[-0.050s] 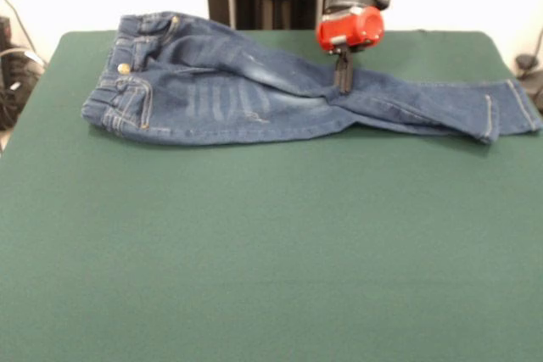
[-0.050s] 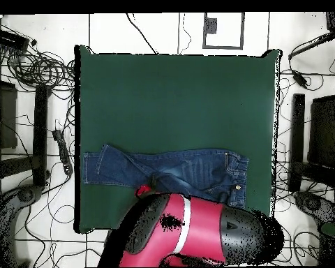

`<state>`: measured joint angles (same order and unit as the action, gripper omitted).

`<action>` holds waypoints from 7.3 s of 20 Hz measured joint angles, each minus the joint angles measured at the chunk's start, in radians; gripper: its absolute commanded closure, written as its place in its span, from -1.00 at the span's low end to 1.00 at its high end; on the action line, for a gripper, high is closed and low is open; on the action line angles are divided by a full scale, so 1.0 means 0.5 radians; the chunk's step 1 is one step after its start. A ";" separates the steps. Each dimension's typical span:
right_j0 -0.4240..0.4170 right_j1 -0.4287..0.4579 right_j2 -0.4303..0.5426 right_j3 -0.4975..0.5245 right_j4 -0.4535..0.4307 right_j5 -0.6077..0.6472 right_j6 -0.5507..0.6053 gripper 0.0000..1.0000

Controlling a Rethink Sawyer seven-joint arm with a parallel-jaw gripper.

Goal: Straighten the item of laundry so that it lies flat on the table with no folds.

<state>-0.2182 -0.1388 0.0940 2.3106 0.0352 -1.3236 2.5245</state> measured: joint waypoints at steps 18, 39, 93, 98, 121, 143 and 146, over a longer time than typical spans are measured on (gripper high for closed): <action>0.306 -0.660 0.260 0.758 0.449 0.389 0.103 1.00; -0.102 -0.430 0.153 0.709 -0.546 0.687 0.277 1.00; -0.297 -1.497 0.090 0.631 -0.326 2.458 0.277 -1.00; -0.406 -1.610 0.089 0.622 -0.343 2.586 0.277 -1.00; 0.036 -1.294 -0.202 0.222 -0.393 2.517 0.277 1.00; -0.404 -1.136 -0.209 -0.158 -0.703 2.528 0.277 1.00; -0.336 -1.037 -0.240 -0.248 -0.720 2.529 0.277 1.00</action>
<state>-0.3863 -0.6571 -0.0262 2.1867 -0.3249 -0.0593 2.6627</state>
